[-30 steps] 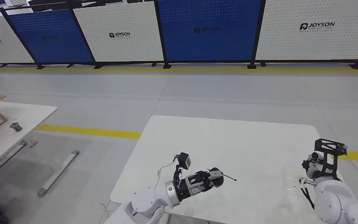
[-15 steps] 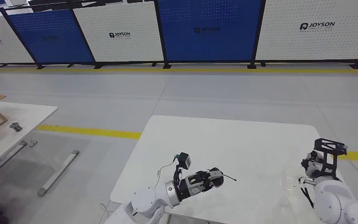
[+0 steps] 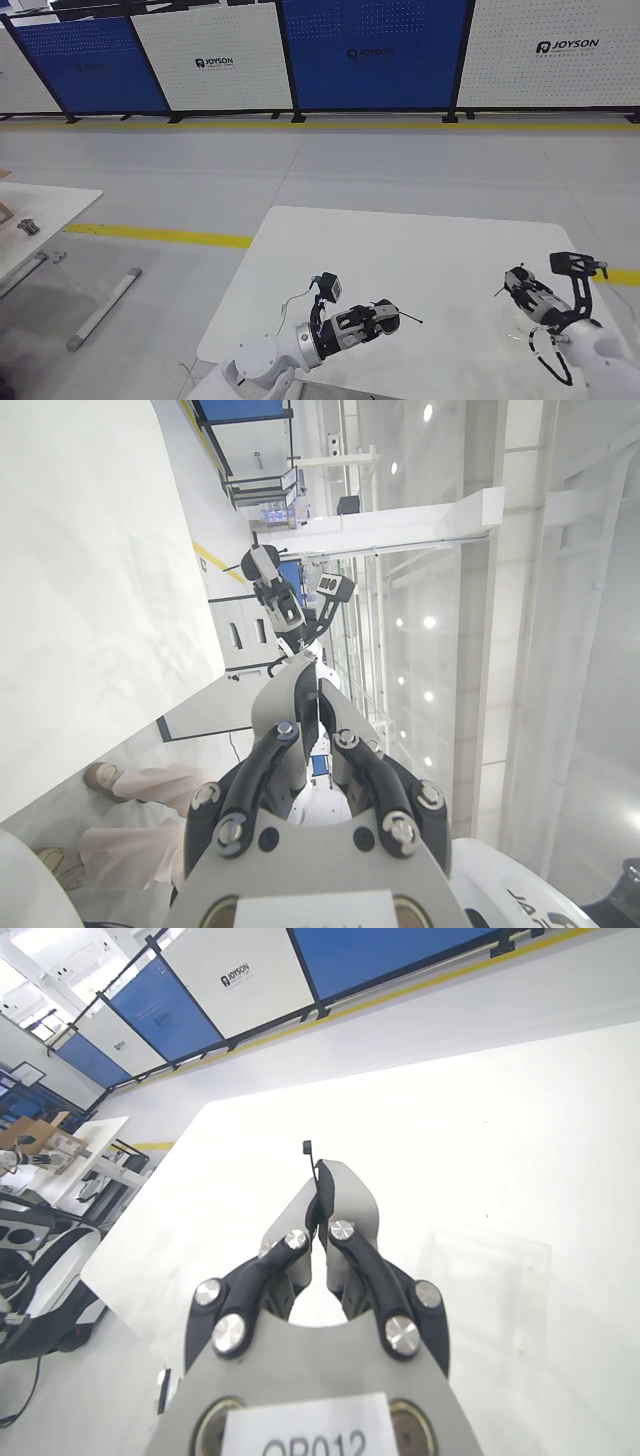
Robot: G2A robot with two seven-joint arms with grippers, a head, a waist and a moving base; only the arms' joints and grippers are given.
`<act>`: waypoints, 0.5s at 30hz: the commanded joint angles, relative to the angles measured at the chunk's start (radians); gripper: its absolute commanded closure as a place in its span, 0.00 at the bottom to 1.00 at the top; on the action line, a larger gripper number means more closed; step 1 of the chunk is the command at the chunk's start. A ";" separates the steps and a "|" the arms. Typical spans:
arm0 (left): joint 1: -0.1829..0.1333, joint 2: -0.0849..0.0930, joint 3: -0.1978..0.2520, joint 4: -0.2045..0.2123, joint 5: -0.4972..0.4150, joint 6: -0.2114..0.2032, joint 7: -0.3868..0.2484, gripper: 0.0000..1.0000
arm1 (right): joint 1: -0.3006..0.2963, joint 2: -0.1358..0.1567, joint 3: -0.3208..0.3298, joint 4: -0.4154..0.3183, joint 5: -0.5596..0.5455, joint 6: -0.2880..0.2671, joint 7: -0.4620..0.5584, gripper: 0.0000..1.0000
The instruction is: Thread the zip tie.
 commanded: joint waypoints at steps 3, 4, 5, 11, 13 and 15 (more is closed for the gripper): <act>0.000 0.000 0.000 0.000 0.000 0.000 0.000 1.00 | 0.000 0.000 0.000 0.000 0.001 -0.001 0.001 1.00; 0.000 0.000 0.000 0.000 0.000 0.000 0.000 1.00 | 0.000 0.000 0.001 0.000 -0.002 0.002 -0.007 1.00; 0.000 0.000 0.000 0.000 0.000 0.000 0.000 1.00 | -0.005 -0.001 0.003 -0.002 -0.025 0.014 -0.058 1.00; 0.000 0.000 0.000 0.000 0.000 0.000 0.000 1.00 | -0.068 -0.017 0.010 -0.027 0.094 0.035 -0.310 1.00; 0.000 0.000 0.000 0.000 0.000 0.000 0.000 1.00 | -0.101 -0.022 0.003 -0.044 0.109 0.031 -0.392 1.00; 0.000 0.000 0.000 0.000 0.000 0.000 0.000 1.00 | -0.123 -0.024 0.001 -0.056 0.112 0.028 -0.414 1.00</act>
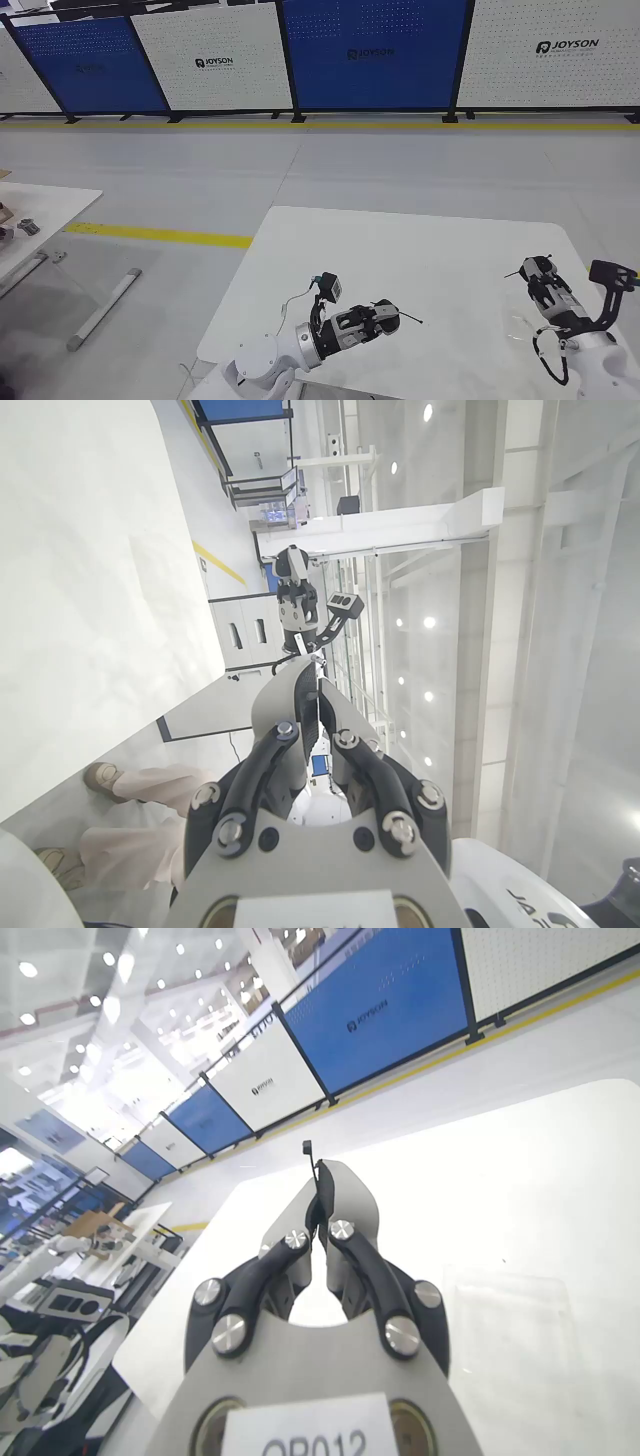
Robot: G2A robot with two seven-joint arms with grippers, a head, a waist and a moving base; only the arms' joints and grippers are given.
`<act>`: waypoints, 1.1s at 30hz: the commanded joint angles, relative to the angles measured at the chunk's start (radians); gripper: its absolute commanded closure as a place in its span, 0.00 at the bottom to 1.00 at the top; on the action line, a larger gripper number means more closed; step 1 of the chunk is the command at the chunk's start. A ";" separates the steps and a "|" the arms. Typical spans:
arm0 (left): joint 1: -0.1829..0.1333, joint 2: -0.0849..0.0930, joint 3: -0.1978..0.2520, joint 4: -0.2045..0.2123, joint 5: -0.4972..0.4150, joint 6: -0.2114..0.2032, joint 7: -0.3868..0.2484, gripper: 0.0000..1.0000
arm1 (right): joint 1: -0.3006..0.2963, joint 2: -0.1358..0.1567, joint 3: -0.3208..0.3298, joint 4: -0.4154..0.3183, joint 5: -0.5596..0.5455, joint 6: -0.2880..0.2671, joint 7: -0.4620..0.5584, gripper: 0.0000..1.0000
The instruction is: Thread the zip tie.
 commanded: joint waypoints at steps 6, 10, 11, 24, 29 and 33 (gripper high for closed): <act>0.000 0.000 0.000 0.000 0.000 0.000 0.000 1.00 | -0.009 0.000 -0.001 -0.005 0.000 -0.002 -0.009 1.00; -0.010 0.000 0.003 -0.004 0.038 0.003 0.017 1.00 | -0.009 0.000 -0.001 -0.005 0.000 -0.002 -0.009 1.00; -0.016 0.000 0.007 -0.011 0.074 0.004 0.040 1.00 | -0.009 0.000 -0.001 -0.005 0.000 -0.002 -0.009 1.00; -0.243 -0.051 0.241 0.047 0.292 0.138 0.232 1.00 | -0.009 0.000 -0.001 -0.005 0.000 -0.002 -0.009 1.00; -0.270 -0.058 0.257 0.085 0.282 0.154 0.240 1.00 | -0.009 0.000 -0.001 -0.005 0.000 -0.002 -0.009 1.00; -0.270 -0.058 0.257 0.085 0.282 0.154 0.240 1.00 | -0.009 -0.010 0.007 0.009 0.214 0.014 -0.020 1.00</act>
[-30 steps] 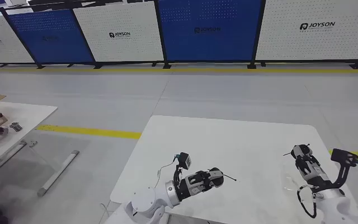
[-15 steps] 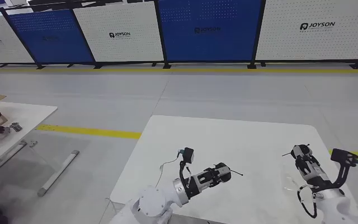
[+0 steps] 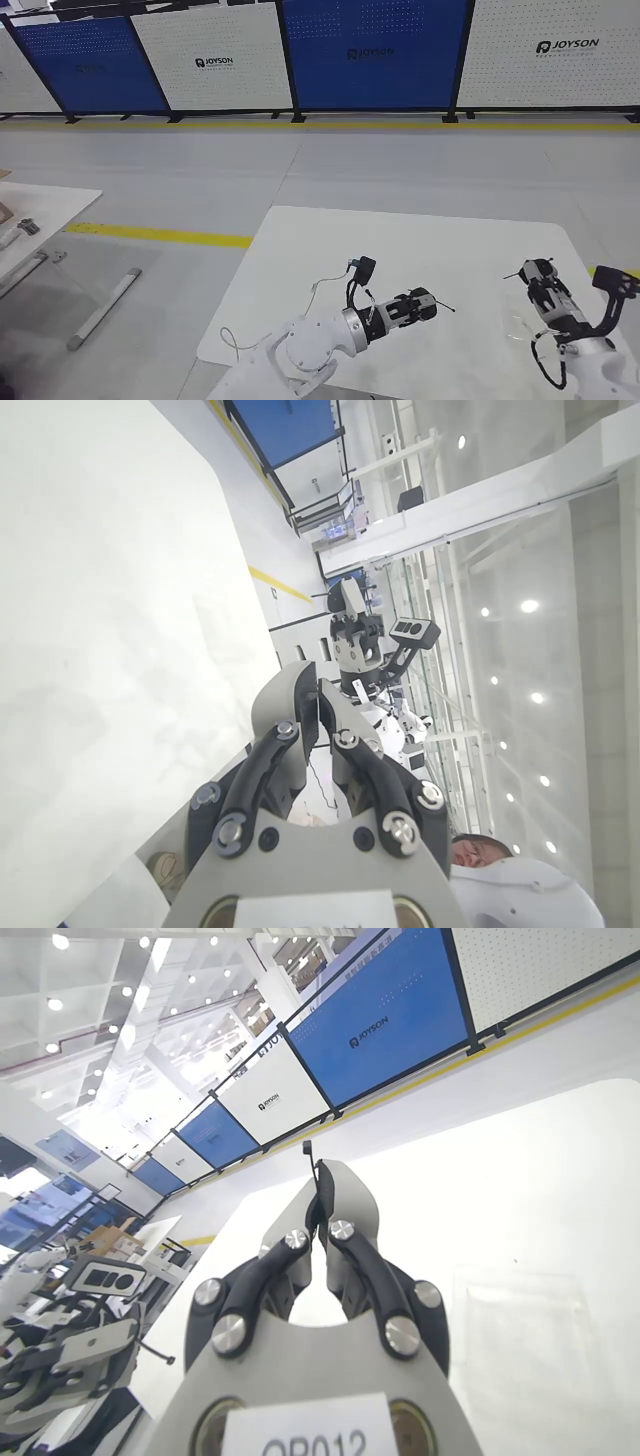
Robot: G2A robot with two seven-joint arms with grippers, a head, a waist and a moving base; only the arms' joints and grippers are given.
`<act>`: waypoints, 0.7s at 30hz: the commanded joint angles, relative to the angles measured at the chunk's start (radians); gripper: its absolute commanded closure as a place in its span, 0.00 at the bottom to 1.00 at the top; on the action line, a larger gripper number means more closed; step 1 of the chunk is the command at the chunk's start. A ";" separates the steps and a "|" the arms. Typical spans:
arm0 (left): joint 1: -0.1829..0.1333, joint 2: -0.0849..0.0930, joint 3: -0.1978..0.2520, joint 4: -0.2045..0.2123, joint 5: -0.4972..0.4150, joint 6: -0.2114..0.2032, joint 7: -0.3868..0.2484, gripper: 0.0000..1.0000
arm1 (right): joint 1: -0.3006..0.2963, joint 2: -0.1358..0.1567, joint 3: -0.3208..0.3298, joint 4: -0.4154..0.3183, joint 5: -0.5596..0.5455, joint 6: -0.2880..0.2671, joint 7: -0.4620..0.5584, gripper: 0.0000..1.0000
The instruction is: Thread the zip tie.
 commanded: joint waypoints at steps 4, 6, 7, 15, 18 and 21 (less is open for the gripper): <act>0.000 0.000 0.000 0.000 0.000 0.000 0.000 1.00 | -0.013 -0.008 0.005 0.003 0.234 -0.024 -0.005 1.00; 0.000 0.000 0.000 0.000 0.000 0.000 0.000 1.00 | -0.025 -0.010 0.000 -0.006 0.275 -0.038 0.004 1.00; 0.000 0.000 0.000 0.000 0.000 0.000 0.000 1.00 | -0.029 -0.009 -0.001 -0.011 0.274 -0.036 0.012 1.00; 0.003 -0.007 -0.003 0.002 0.062 -0.043 0.140 1.00 | -0.031 -0.009 -0.004 -0.018 0.261 -0.027 0.023 1.00; -0.014 -0.011 0.014 0.036 0.098 -0.037 0.130 1.00 | -0.031 -0.009 -0.004 -0.018 0.261 -0.027 0.023 1.00; -0.015 -0.011 0.015 0.041 0.097 -0.036 0.130 1.00 | -0.031 -0.009 -0.004 -0.018 0.261 -0.027 0.023 1.00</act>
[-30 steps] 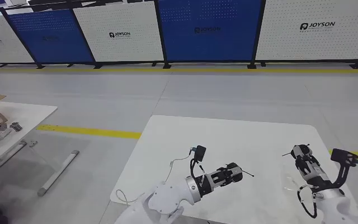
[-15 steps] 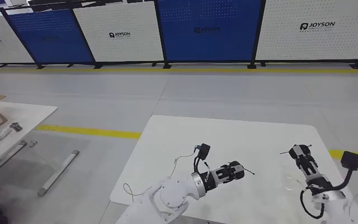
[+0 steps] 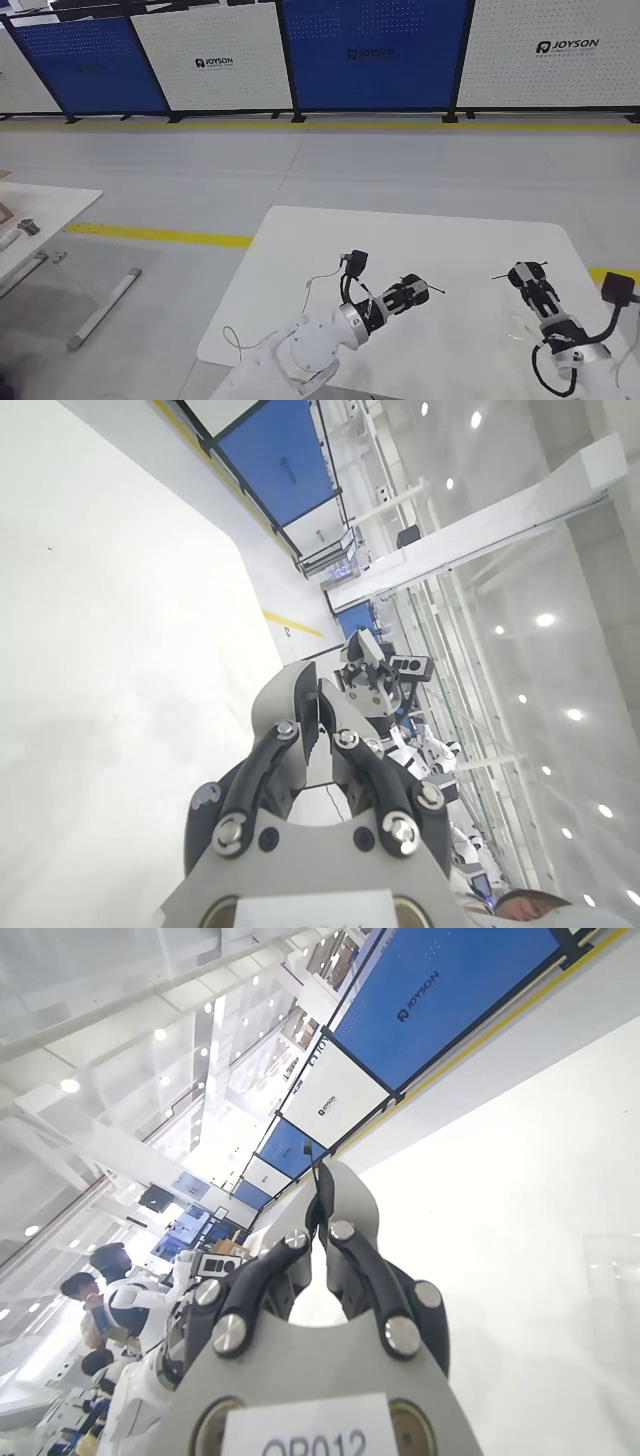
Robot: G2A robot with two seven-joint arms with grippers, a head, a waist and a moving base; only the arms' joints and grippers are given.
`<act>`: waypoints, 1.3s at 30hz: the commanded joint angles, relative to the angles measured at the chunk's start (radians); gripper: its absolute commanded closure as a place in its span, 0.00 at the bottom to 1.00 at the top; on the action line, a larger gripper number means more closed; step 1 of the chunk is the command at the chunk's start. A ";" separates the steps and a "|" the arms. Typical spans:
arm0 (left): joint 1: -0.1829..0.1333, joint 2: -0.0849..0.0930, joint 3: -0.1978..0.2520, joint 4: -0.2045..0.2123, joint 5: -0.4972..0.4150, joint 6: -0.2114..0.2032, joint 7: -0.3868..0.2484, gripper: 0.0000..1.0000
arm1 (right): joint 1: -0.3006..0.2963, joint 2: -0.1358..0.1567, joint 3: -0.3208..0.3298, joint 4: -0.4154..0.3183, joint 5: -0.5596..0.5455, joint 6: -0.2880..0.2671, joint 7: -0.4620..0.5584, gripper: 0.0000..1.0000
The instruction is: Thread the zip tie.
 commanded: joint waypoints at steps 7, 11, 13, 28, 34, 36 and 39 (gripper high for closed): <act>0.001 0.000 -0.001 -0.001 -0.002 0.000 0.001 1.00 | 0.031 -0.003 -0.023 0.035 0.083 0.019 0.047 1.00; 0.001 0.000 -0.001 -0.001 -0.002 0.000 0.001 1.00 | 0.043 -0.008 -0.089 0.050 0.069 0.004 0.033 1.00; 0.001 0.000 -0.001 -0.001 -0.002 0.000 0.001 1.00 | 0.045 -0.011 -0.114 0.054 0.052 0.004 0.014 1.00; -0.011 -0.012 0.011 0.041 0.017 -0.011 0.076 1.00 | 0.041 -0.013 -0.132 0.046 0.041 0.005 -0.006 1.00; -0.014 -0.013 0.017 0.050 0.025 -0.012 0.078 1.00 | 0.053 -0.010 -0.149 0.067 0.002 0.036 0.047 1.00; -0.014 -0.013 0.017 0.050 0.025 -0.012 0.078 1.00 | 0.058 -0.010 -0.156 0.070 -0.013 0.054 0.050 1.00; -0.014 -0.013 0.017 0.050 0.025 -0.012 0.078 1.00 | 0.059 -0.012 -0.158 0.071 0.005 0.065 0.040 1.00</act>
